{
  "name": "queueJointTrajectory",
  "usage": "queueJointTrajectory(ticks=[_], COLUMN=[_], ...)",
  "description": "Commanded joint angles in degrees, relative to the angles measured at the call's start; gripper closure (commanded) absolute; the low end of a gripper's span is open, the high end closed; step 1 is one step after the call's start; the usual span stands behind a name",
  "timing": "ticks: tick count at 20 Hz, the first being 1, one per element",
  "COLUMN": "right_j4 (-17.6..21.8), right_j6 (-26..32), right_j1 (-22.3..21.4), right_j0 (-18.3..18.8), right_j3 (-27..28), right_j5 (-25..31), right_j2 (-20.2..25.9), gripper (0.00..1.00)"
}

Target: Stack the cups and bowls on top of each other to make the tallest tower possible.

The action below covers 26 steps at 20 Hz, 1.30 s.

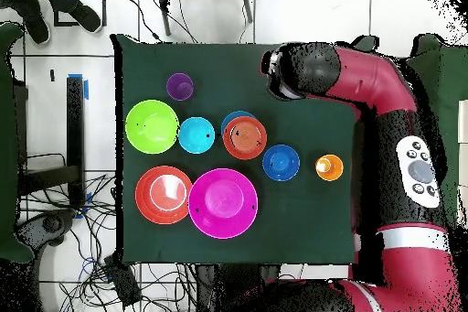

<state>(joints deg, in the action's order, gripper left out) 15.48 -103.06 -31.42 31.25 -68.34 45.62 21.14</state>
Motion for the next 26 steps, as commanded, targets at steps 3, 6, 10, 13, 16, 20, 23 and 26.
queueJointTrajectory(ticks=[3,6,10,13,16,20,23,26], right_j4=[2.0,1.7,1.6,1.5,1.4,1.6,2.1,2.5], right_j6=[-0.4,-0.4,0.3,1.1,1.1,0.5,-0.9,-2.1], right_j1=[-1.9,-2.8,-3.2,-3.2,-3.0,-1.8,-1.6,-1.3], right_j0=[-2.7,-2.6,-2.2,-1.9,-2.1,-3.0,-4.0,-4.9], right_j3=[-2.4,-2.9,-2.9,-2.1,-1.4,0.3,-0.2,-0.9], right_j5=[1.4,1.5,2.0,3.1,4.3,5.5,4.4,2.9], right_j2=[-1.3,-1.3,-1.1,-0.9,-1.0,-1.2,-1.8,-2.4], gripper=[0.0,0.0,0.0,0.0,0.0,0.0,0.0,0.0])
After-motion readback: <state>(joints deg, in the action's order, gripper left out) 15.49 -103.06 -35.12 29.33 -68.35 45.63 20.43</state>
